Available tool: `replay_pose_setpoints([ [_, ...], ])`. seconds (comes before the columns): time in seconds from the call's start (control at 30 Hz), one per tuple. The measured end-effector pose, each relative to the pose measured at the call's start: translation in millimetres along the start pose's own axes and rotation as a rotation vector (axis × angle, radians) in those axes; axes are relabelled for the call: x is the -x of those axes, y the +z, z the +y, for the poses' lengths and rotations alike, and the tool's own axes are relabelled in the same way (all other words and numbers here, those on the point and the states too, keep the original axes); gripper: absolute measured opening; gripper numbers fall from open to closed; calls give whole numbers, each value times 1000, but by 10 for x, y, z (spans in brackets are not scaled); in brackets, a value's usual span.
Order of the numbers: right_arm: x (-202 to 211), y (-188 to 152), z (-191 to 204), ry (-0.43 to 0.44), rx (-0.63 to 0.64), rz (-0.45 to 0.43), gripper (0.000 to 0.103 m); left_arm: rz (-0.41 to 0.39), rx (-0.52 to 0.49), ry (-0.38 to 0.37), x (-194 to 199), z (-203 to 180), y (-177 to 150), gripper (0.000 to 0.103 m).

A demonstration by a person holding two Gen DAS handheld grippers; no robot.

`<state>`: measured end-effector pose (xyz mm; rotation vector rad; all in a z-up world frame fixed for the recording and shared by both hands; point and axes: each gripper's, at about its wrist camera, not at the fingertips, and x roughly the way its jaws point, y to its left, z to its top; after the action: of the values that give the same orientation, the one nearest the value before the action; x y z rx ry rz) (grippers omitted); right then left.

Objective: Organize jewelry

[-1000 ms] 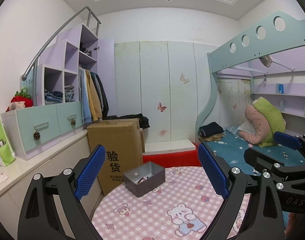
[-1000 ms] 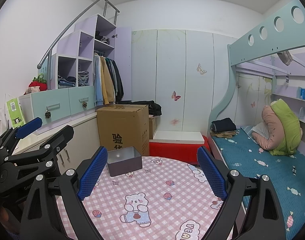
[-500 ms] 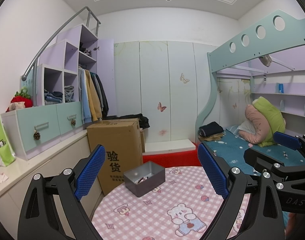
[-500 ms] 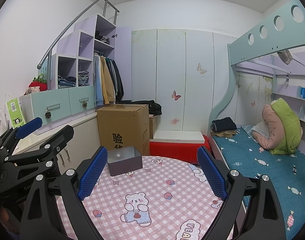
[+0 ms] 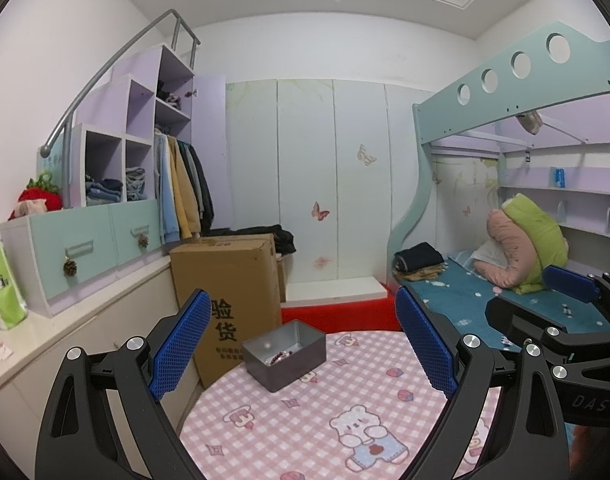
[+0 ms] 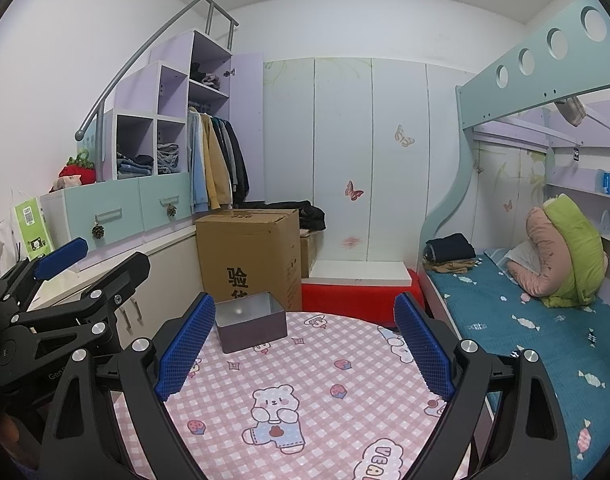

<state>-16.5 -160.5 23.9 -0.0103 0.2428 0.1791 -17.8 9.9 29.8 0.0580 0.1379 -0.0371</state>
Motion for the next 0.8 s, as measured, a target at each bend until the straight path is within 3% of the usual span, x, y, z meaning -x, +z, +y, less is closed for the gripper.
replay_pose_setpoints([
  [0.47,1,-1,14,-2,-10,8,89,-39,-14,14,14,11,-37,90],
  [0.8,4,3,12,0,-13,9,89,-22,-8,-10,-33,24,-2,90],
])
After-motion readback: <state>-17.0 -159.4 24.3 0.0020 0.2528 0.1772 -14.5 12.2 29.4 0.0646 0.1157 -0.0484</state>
